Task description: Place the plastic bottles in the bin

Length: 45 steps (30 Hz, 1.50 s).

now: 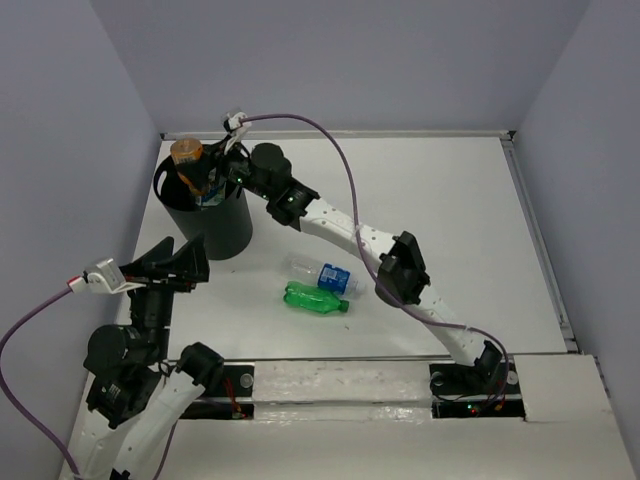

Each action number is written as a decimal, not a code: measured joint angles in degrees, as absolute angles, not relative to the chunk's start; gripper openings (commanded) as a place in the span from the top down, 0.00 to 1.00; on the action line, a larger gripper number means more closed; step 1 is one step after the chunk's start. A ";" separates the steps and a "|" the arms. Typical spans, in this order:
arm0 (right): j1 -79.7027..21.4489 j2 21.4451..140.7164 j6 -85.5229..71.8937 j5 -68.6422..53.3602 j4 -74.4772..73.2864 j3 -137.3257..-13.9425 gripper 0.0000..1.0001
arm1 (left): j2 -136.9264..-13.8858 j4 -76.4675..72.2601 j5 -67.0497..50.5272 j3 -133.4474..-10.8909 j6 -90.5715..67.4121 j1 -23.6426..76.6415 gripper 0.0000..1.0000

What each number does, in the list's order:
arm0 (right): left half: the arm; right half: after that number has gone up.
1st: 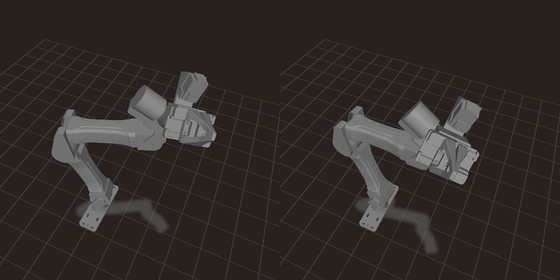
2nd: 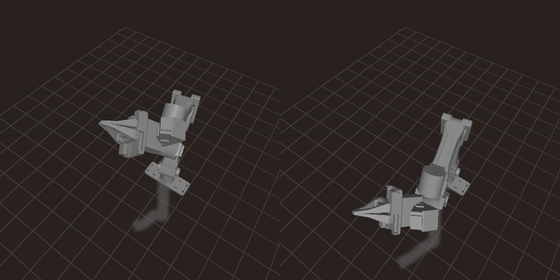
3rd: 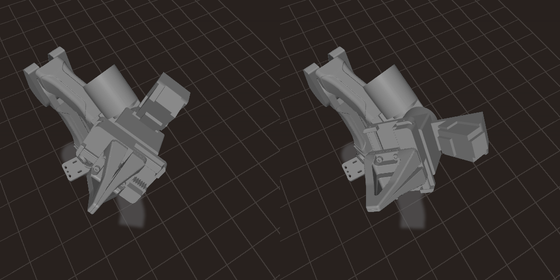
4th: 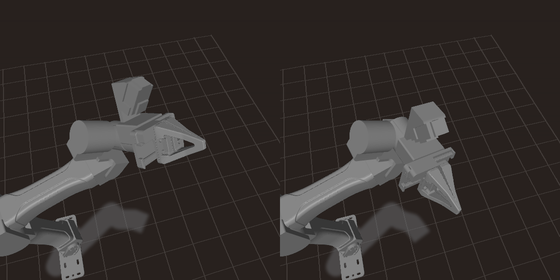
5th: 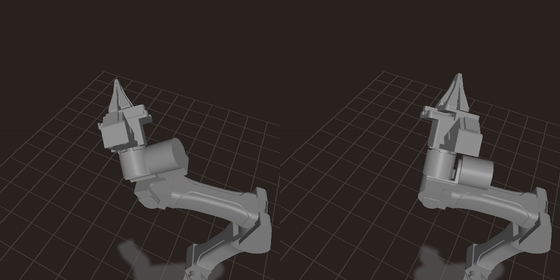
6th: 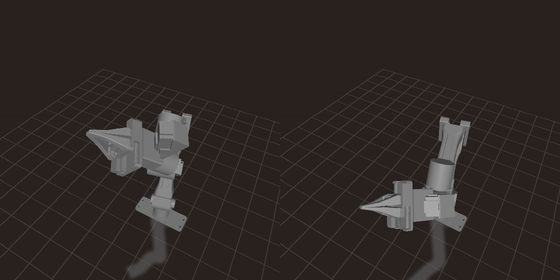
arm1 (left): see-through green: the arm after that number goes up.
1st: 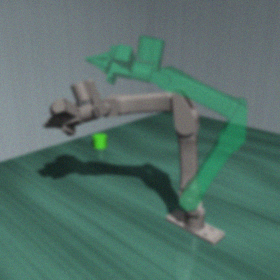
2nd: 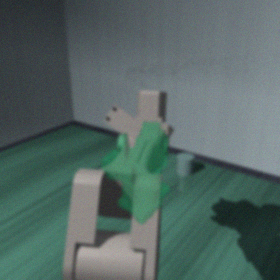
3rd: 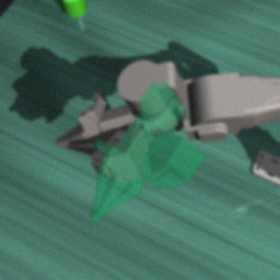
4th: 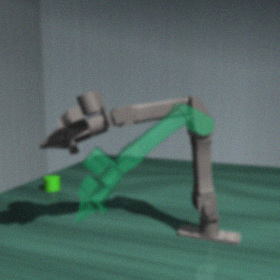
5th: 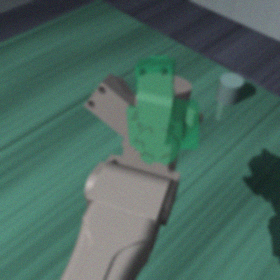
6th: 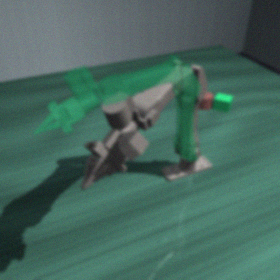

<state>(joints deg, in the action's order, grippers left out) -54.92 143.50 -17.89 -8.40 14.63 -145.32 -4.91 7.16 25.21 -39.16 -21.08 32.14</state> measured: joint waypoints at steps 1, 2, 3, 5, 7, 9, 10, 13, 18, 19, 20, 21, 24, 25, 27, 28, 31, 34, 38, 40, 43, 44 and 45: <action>-55.24 145.03 -18.22 -8.43 14.74 -145.84 0.13 | -4.91 7.22 25.21 -39.16 -21.10 32.14 0.01; -55.42 145.69 -18.63 -8.47 14.76 -145.84 0.10 | -4.91 7.20 25.30 -39.16 -21.10 32.14 0.01; -55.64 146.26 -18.22 -8.58 14.70 -145.77 0.09 | -4.91 7.20 25.34 -39.16 -21.10 32.14 0.01; -55.99 146.12 -18.22 -8.69 14.90 -144.00 0.06 | -4.91 7.25 25.54 -39.16 -21.08 32.14 0.01; -56.03 145.21 -18.20 -8.75 15.55 -141.73 0.06 | -4.91 7.20 25.65 -39.16 -21.10 32.14 0.01; -56.10 143.09 -18.17 -8.99 15.57 -138.37 0.05 | -5.67 8.14 25.58 -40.07 -21.19 32.14 0.01; -56.18 141.58 -18.11 -9.06 15.64 -135.98 0.06 | -7.27 10.37 25.54 -42.17 -21.26 32.14 0.01; -56.29 136.55 -17.89 -9.06 15.49 -130.08 0.08 | -14.63 14.46 24.99 -52.34 -21.23 32.14 0.01; -56.29 122.15 -17.30 -7.25 16.64 -117.12 0.18 | -21.96 16.38 25.82 -62.89 -21.28 32.14 0.01; -56.21 119.11 -17.10 -6.66 16.88 -114.19 0.19 | -23.24 17.26 26.22 -63.86 -21.30 32.12 0.01; -55.96 114.17 -16.78 -5.78 18.13 -108.60 0.21 | -24.01 17.85 26.46 -64.31 -21.28 32.10 0.01; -55.90 111.07 -16.67 -5.08 18.48 -105.36 0.25 | -26.20 18.52 26.81 -64.82 -21.28 32.10 0.01; -55.51 100.97 -16.10 -1.85 19.44 -94.59 0.33 | -31.90 20.08 27.31 -65.25 -21.23 32.08 0.01; -55.20 96.95 -15.84 -0.75 20.32 -89.45 0.40 | -34.63 20.58 27.53 -65.41 -21.21 32.08 0.01; -54.74 89.27 -15.84 1.61 19.75 -78.94 0.47 | -39.77 21.30 28.08 -65.69 -21.06 32.05 0.01; -54.63 86.72 -15.51 2.37 20.03 -75.55 0.48 | -42.54 21.50 28.49 -65.73 -20.97 31.99 0.01; -54.19 77.89 -16.43 4.67 18.22 -62.94 0.48 | -48.86 22.59 29.21 -67.05 -20.47 31.57 0.02; -54.08 70.74 -17.50 5.45 15.55 -53.34 0.47 | -54.76 23.59 29.47 -69.08 -19.55 29.69 0.04; -54.08 63.11 -18.68 5.61 12.67 -45.45 0.46 | -61.36 23.92 27.90 -73.32 -17.96 22.13 0.05; -54.08 59.55 -19.09 5.65 11.92 -42.65 0.46 | -63.75 23.90 27.99 -74.41 -17.41 18.50 0.04; -54.08 55.57 -19.27 5.69 11.05 -40.21 0.45 | -67.16 24.16 27.77 -75.88 -16.95 15.84 0.05; -54.08 54.65 -19.27 5.76 10.90 -39.75 0.45 | -68.29 24.36 27.55 -76.55 -16.88 15.31 0.05; -54.08 54.19 -19.25 5.78 10.90 -39.51 0.45 | -69.84 24.38 27.29 -77.45 -16.80 14.70 0.06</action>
<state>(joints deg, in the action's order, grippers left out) -54.08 54.19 -19.25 5.78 10.90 -39.51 -69.84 24.38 27.29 -77.45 -16.80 14.70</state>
